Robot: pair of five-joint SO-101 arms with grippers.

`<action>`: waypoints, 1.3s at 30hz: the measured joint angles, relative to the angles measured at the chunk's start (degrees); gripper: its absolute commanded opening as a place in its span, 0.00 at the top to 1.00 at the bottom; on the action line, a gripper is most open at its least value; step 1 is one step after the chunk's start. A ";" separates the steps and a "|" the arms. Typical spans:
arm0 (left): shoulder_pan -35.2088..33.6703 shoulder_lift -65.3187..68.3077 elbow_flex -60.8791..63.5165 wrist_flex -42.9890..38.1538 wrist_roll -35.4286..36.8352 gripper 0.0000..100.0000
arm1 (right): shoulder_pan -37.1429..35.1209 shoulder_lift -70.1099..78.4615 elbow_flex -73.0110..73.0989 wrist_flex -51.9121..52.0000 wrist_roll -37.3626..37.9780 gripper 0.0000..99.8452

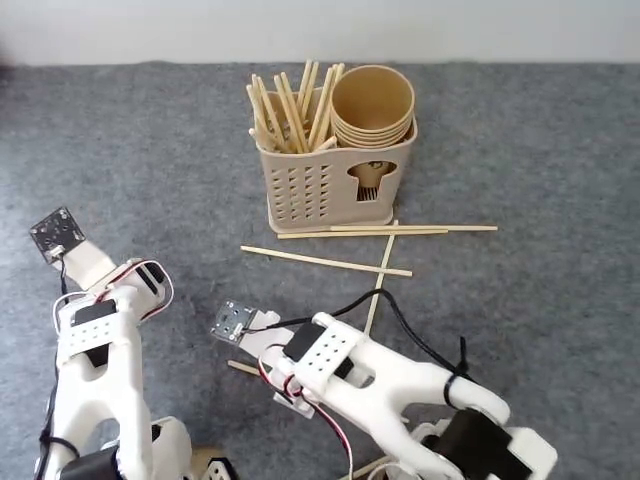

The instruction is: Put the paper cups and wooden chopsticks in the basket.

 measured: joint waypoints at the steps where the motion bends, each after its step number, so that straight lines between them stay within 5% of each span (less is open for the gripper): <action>1: 0.00 0.00 0.00 0.00 0.00 0.81 | 0.00 0.35 -0.35 0.00 0.00 0.99; 19: 0.00 0.00 0.00 0.00 0.00 0.81 | 7.82 -6.42 -2.11 5.98 5.54 0.99; 39: 0.00 0.00 0.00 0.00 0.00 0.81 | 15.82 -20.31 -42.73 23.30 9.58 0.99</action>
